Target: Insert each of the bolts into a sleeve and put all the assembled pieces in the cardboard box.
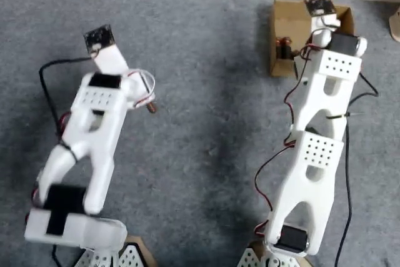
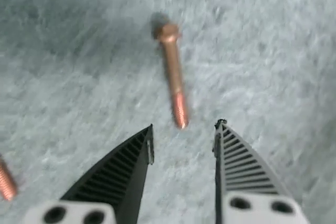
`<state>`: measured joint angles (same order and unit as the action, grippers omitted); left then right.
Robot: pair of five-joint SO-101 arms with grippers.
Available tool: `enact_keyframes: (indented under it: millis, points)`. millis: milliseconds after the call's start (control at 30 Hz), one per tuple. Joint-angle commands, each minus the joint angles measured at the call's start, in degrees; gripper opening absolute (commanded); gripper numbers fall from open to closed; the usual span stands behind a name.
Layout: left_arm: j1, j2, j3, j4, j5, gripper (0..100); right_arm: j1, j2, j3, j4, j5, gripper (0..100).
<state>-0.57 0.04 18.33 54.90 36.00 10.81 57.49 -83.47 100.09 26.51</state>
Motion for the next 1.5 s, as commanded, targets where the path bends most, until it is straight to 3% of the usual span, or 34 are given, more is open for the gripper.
enact_keyframes:
  millis: [0,333,567,833,967,1100,1467]
  points:
    - [-1.19,5.32,-8.04,0.26,3.16,19,0.75,-10.07,2.07,1.10,-0.62,0.5]
    - [-5.76,19.65,-18.24,0.26,4.57,19,1.36,-24.31,9.98,1.01,-2.20,0.5]
    - [-5.32,26.86,-24.13,0.18,4.66,19,-0.92,-36.62,19.74,1.01,-3.96,0.5]
    - [-4.18,34.59,-31.16,0.35,4.31,16,-7.60,-60.97,41.80,0.92,-4.22,0.5]
    - [-3.56,35.30,-33.54,3.78,4.13,1,-13.41,-75.03,56.66,0.75,-4.13,0.5]
    - [-2.33,35.12,-36.18,9.05,4.13,2,-17.36,-86.02,70.90,-3.12,-4.31,0.5]
    - [1.10,35.03,-51.21,26.99,1.23,1,-17.63,-107.74,107.21,-22.29,-4.04,0.5]
